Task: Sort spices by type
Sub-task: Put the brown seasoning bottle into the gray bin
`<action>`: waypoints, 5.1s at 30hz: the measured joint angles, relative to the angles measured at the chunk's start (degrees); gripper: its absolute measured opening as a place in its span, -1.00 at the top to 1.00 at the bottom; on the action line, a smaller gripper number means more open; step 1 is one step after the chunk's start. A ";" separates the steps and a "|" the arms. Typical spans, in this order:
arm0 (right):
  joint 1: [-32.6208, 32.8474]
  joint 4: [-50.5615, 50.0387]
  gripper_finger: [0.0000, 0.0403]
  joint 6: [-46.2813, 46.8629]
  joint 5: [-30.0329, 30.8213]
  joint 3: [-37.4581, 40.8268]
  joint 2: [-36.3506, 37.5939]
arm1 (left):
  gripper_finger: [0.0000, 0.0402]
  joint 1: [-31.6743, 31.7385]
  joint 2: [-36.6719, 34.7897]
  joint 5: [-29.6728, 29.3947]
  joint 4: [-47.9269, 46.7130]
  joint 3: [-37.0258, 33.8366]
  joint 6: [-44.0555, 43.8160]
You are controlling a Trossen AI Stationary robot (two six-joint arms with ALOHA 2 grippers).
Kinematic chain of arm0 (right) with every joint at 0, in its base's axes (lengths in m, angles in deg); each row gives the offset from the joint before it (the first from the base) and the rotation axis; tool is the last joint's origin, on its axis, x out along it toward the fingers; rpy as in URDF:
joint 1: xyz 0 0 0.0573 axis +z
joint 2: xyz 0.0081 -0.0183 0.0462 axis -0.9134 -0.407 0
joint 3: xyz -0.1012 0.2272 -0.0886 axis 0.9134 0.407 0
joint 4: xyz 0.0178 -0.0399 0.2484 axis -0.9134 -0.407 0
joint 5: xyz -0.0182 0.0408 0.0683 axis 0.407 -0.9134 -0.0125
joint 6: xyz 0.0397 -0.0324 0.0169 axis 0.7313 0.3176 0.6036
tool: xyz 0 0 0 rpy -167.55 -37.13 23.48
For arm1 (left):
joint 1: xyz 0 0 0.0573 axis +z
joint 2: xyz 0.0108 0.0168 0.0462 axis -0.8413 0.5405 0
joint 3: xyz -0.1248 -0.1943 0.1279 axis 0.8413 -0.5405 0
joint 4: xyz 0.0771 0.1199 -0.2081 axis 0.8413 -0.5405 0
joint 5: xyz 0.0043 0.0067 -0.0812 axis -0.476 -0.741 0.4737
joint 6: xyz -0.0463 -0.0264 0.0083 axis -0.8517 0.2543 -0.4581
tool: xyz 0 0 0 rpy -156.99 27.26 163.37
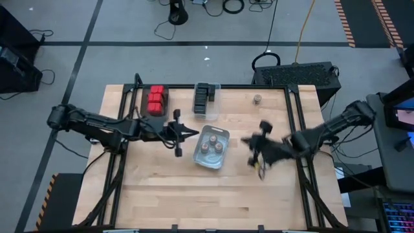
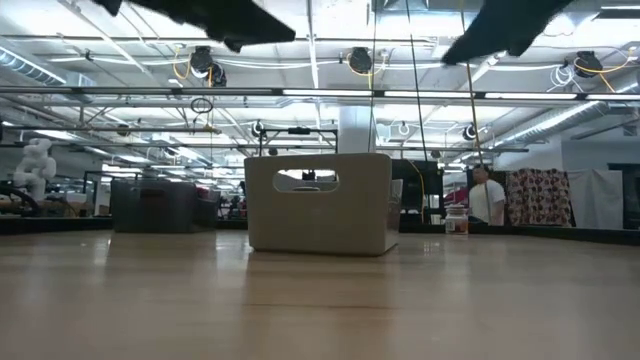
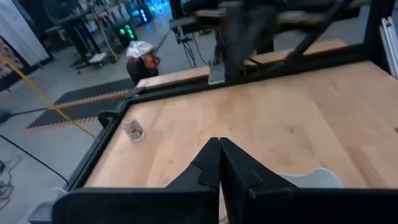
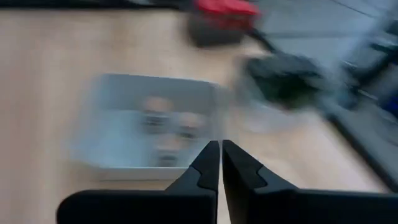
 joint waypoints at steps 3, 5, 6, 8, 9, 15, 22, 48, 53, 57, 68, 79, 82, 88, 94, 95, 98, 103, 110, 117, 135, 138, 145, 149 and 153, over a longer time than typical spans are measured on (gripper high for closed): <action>-8.91 -5.92 1.00 0.83 -0.19 0.00 2.58 | 0.94 1.62 -2.02 2.49 1.87 -2.69 0.88; -15.98 -7.15 0.99 -0.07 -2.86 0.00 4.12 | 0.92 2.82 -3.14 5.11 1.81 -3.55 2.37; -19.57 -7.09 0.98 -1.73 -5.03 0.00 4.83 | 0.91 3.48 -3.71 6.43 1.97 -4.07 2.99; -26.67 -5.50 0.91 -5.92 -9.91 0.02 5.69 | 0.90 5.25 -4.84 7.97 2.29 -5.38 3.37; -29.99 -4.66 0.86 -7.62 -12.62 0.00 5.93 | 0.90 6.44 -5.35 8.42 3.29 -6.22 3.37; -48.31 -4.94 0.39 -12.34 -22.72 0.00 4.14 | 0.89 15.09 -8.55 13.26 8.67 -14.29 1.93; -62.31 -7.76 -0.20 -13.71 -29.00 0.04 -0.01 | 0.70 21.10 -9.67 25.34 13.78 -18.93 -3.12; -71.74 2.57 -0.59 -9.03 -29.92 0.07 -22.77 | -0.13 21.27 -9.60 25.56 13.37 -19.03 -7.80; -71.68 2.83 -0.59 -8.24 -30.02 0.44 -22.76 | -0.13 21.27 -9.60 25.45 13.26 -19.03 -7.80; -71.73 5.53 -0.59 -7.05 -29.84 3.06 -22.75 | -0.13 21.27 -9.60 25.45 13.12 -19.03 -7.80; -69.01 24.74 -0.58 -5.37 -27.70 13.11 -22.70 | -0.13 21.25 -9.58 25.45 11.28 -19.03 -7.87; -65.26 32.67 -0.56 -2.12 -21.26 18.99 -22.68 | -0.13 21.25 -9.58 25.45 11.18 -19.03 -9.29; -65.26 35.07 -0.55 -2.13 -20.84 19.52 -22.68 | -0.13 21.25 -9.58 25.45 11.21 -19.03 -9.29; -65.26 35.14 -0.40 -3.29 -20.84 19.53 -22.68 | -0.13 21.25 -9.58 25.45 11.25 -19.03 -9.29; -65.26 36.28 -0.16 -2.00 -20.64 19.45 -25.55 | -0.13 21.25 -9.58 25.45 11.29 -19.03 -9.29; -65.22 37.07 -0.10 -2.11 -20.47 19.43 -26.30 | -0.13 21.25 -9.58 25.45 11.29 -19.03 -9.29; -64.66 39.28 0.07 -3.18 -19.78 19.37 -27.71 | -0.13 21.25 -9.58 25.49 11.29 -19.02 -9.28; -63.29 40.62 0.28 -4.35 -17.65 19.41 -27.95 | -0.13 21.25 -9.58 25.55 11.27 -19.02 -9.27; -60.35 40.18 0.27 -6.49 -20.82 19.52 -26.79 | -0.13 21.20 -9.58 25.65 11.27 -19.01 -9.27; -54.43 35.09 0.28 -7.54 -26.33 19.61 -23.04 | -0.13 20.54 -9.58 27.29 11.26 -19.01 -9.19; -32.89 21.59 0.29 -9.31 -42.22 19.16 -7.53 | -0.13 8.73 3.17 22.22 17.94 -11.59 -9.14; -30.43 19.58 0.28 -8.17 -41.84 18.54 -6.34 | -0.13 6.90 9.17 18.79 18.00 -7.13 -9.14; -25.30 20.01 0.29 -8.88 -41.61 17.46 -5.72 | -0.13 5.55 23.94 16.67 19.67 2.65 -12.41; -22.39 20.98 0.27 -9.91 -39.91 17.13 -5.72 | -0.13 5.39 30.89 16.16 20.43 8.30 -12.76; -19.89 21.21 0.28 -10.16 -38.63 17.11 -5.72 | -0.13 5.38 35.25 16.16 20.39 12.26 -12.76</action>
